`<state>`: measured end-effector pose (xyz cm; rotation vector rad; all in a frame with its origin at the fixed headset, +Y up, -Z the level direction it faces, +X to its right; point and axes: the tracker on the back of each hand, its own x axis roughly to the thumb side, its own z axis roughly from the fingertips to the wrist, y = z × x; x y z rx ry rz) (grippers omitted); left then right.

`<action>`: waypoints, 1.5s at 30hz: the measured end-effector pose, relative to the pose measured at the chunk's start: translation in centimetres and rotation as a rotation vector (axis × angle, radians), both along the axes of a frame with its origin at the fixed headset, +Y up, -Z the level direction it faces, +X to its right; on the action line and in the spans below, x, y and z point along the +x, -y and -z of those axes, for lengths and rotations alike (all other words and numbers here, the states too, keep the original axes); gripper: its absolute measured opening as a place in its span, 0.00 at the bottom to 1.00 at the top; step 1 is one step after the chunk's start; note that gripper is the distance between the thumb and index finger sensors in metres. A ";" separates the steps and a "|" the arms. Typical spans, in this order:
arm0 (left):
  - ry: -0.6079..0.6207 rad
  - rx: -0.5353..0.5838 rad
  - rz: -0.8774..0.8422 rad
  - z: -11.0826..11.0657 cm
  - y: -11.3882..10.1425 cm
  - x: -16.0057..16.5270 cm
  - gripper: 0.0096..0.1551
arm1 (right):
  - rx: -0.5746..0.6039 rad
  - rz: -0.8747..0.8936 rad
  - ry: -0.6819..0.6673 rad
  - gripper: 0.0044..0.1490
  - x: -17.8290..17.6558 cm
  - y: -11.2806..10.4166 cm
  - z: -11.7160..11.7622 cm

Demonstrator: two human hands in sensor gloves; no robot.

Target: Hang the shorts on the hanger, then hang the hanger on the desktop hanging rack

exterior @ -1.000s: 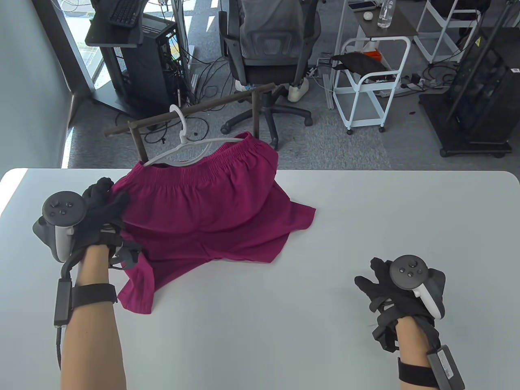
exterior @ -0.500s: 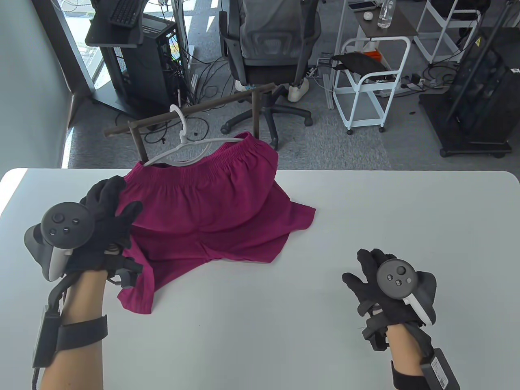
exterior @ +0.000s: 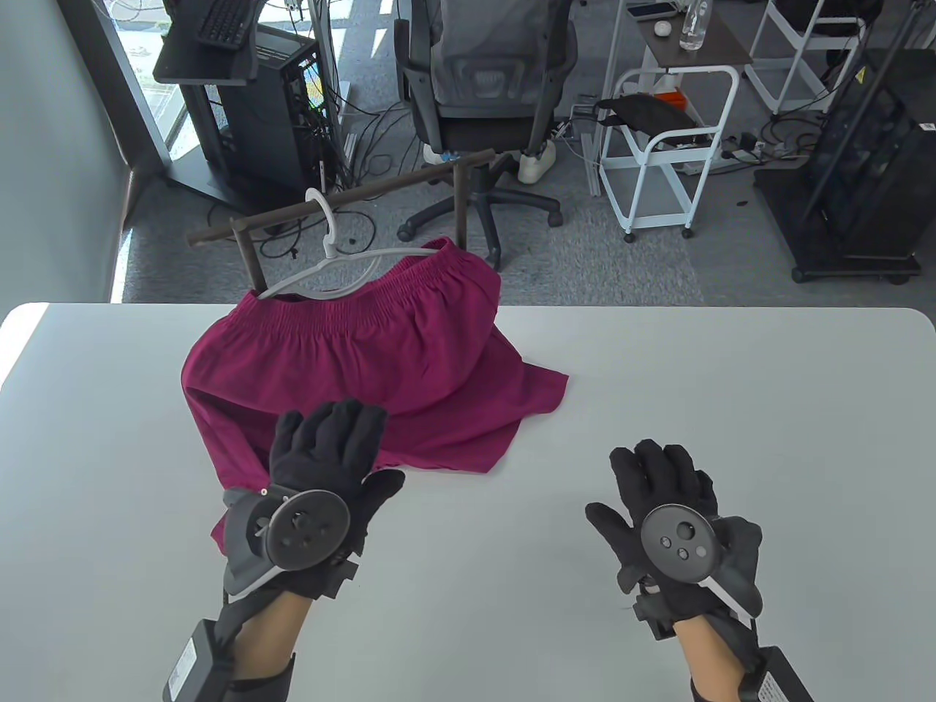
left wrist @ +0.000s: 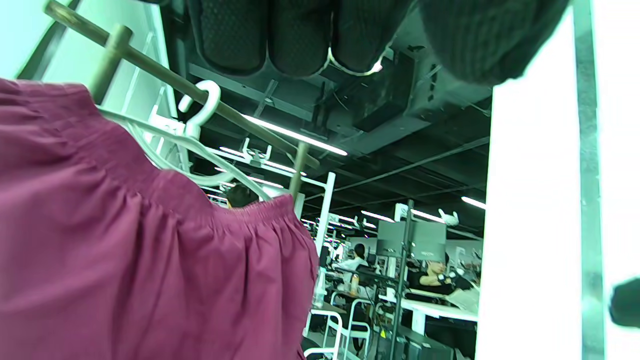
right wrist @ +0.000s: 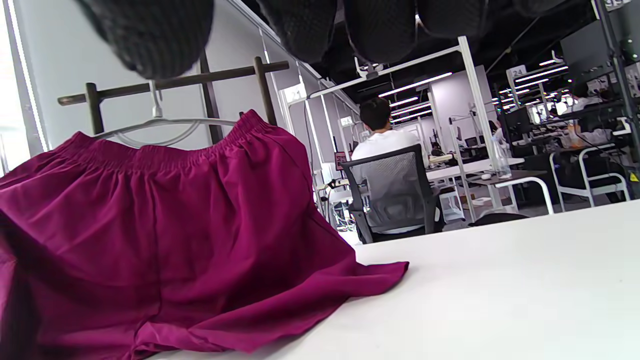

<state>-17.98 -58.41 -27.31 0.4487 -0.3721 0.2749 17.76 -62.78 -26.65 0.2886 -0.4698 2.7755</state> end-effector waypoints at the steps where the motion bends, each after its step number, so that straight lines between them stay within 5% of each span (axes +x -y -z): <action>1: -0.002 0.015 0.012 -0.3 0.6 0.5 0.46 | 0.025 -0.005 -0.026 0.51 -0.4 -0.1 -0.3; 11: 0.022 -0.037 0.094 -1.0 5.8 3.5 0.48 | 0.163 -0.101 -0.177 0.51 -4.2 0.4 -1.8; 19: 0.022 -0.098 0.144 -0.3 9.8 3.6 0.50 | 0.114 -0.179 -0.234 0.56 -5.4 2.6 -0.8; 33: -0.011 -0.182 0.193 0.9 12.9 2.4 0.52 | -0.003 -0.284 -0.186 0.61 -4.5 6.3 1.8; 45: -0.009 -0.181 0.200 0.5 13.2 2.3 0.52 | -0.042 -0.292 -0.155 0.61 -4.1 7.2 2.4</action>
